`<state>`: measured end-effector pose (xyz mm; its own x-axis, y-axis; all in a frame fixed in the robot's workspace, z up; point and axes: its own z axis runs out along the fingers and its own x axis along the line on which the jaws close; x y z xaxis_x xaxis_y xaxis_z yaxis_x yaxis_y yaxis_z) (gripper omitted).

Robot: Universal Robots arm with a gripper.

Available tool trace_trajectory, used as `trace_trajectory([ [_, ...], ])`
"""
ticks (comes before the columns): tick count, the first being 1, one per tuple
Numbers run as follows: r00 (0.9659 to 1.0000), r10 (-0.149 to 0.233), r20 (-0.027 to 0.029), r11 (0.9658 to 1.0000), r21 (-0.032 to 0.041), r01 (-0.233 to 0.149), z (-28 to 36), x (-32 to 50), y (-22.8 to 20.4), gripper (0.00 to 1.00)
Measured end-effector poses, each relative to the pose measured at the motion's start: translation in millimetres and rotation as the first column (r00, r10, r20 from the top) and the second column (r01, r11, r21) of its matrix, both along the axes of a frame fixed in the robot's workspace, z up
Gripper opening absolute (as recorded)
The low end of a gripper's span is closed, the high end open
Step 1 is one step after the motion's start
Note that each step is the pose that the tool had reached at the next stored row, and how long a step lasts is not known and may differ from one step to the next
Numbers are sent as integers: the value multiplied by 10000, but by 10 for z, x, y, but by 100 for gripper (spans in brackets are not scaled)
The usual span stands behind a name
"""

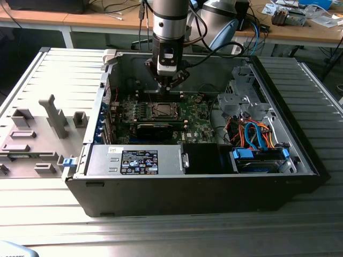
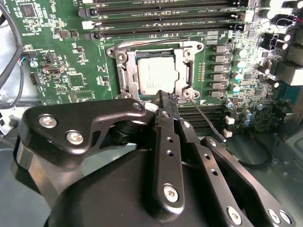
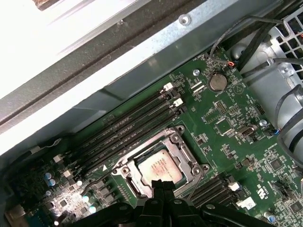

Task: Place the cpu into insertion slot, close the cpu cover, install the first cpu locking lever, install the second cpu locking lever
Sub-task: 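Install the first cpu locking lever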

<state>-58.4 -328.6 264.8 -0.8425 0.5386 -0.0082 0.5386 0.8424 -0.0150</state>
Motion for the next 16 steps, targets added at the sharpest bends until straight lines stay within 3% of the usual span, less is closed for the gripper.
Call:
trace_trajectory([
  [16, 9975, 705, 0, 9975, 0, -705, 0, 0, 0, 11],
])
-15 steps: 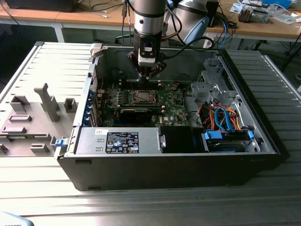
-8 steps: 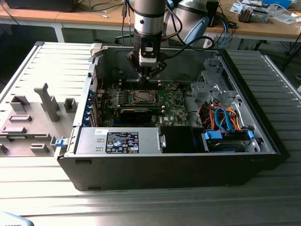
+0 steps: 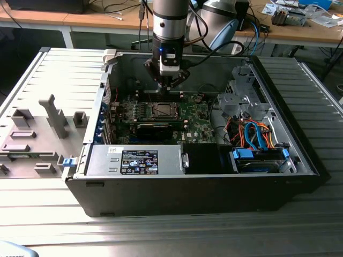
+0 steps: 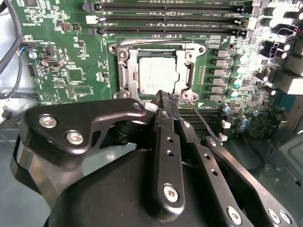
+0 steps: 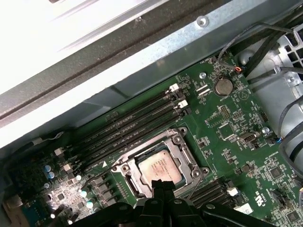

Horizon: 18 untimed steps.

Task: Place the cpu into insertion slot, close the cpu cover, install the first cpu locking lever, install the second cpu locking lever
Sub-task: 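Install the first cpu locking lever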

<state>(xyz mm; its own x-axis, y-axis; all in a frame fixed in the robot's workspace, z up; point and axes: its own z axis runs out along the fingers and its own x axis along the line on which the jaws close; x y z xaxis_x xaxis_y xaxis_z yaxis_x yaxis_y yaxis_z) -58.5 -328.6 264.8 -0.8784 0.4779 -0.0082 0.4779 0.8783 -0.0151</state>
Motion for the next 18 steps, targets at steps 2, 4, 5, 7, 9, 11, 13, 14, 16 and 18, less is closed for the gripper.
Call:
trace_trajectory([
  [2, 9999, 107, 0, 9999, 1, -107, 0, 0, 0, 11],
  [4, 9998, 181, 0, 9998, 0, -181, 0, 0, 0, 11],
  [5, 9998, 216, 0, 9998, 0, -216, 0, 0, 0, 11],
  [7, 9996, 288, 0, 9996, 1, -288, 0, 0, 0, 11],
  [9, 9993, 385, 0, 9993, 1, -385, 0, 0, 0, 11],
  [11, 9989, 466, 0, 9989, 0, -466, 0, 0, 0, 11],
  [13, 9985, 543, 0, 9985, 1, -543, 0, 0, 0, 11],
  [14, 9982, 594, 0, 9982, 1, -594, 0, 0, 0, 11],
  [16, 9977, 684, 0, 9977, 0, -684, 0, 0, 0, 11],
  [18, 9972, 744, 0, 9972, 1, -744, 0, 0, 0, 11],
])
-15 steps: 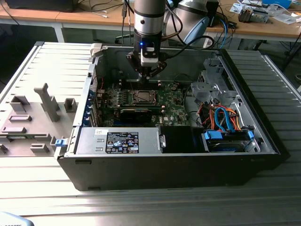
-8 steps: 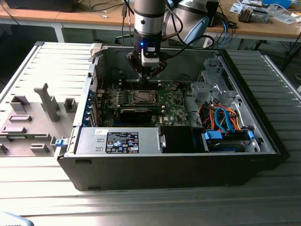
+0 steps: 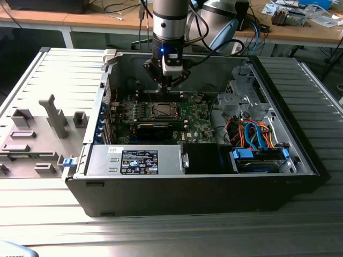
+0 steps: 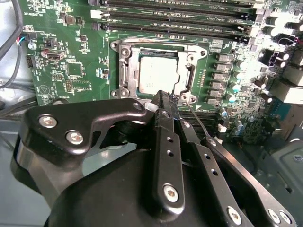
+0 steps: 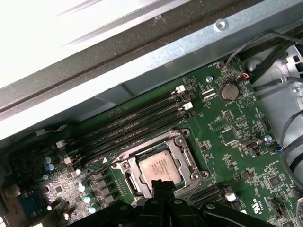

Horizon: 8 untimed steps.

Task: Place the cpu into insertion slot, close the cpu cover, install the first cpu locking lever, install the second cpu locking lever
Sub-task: 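Install the first cpu locking lever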

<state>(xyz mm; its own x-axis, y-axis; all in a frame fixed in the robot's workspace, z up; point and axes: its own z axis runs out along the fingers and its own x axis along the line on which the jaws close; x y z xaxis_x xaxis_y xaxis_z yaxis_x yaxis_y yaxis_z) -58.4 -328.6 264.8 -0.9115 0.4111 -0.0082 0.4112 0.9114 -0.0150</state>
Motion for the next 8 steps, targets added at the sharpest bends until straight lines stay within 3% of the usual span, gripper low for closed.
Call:
trace_trajectory([
  [8, 9995, 301, 0, 9995, 0, -301, 0, 0, 0, 11],
])
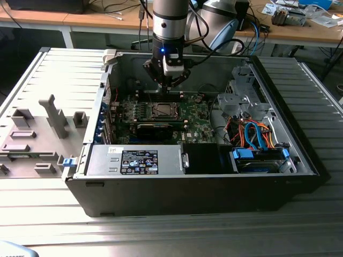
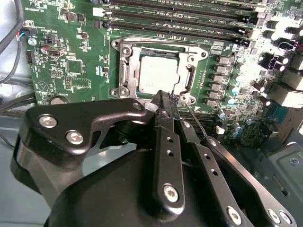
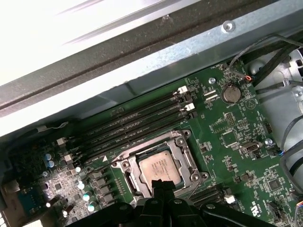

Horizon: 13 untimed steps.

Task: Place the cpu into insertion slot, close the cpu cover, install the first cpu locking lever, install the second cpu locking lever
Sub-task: 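Install the first cpu locking lever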

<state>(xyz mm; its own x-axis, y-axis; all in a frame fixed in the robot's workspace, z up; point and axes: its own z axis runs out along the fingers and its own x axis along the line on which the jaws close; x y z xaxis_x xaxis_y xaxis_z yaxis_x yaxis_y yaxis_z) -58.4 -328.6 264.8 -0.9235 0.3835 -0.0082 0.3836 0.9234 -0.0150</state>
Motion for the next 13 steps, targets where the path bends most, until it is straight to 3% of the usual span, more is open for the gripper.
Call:
trace_trajectory([
  [13, 9991, 421, 0, 9991, 0, -421, 0, 0, 0, 11],
])
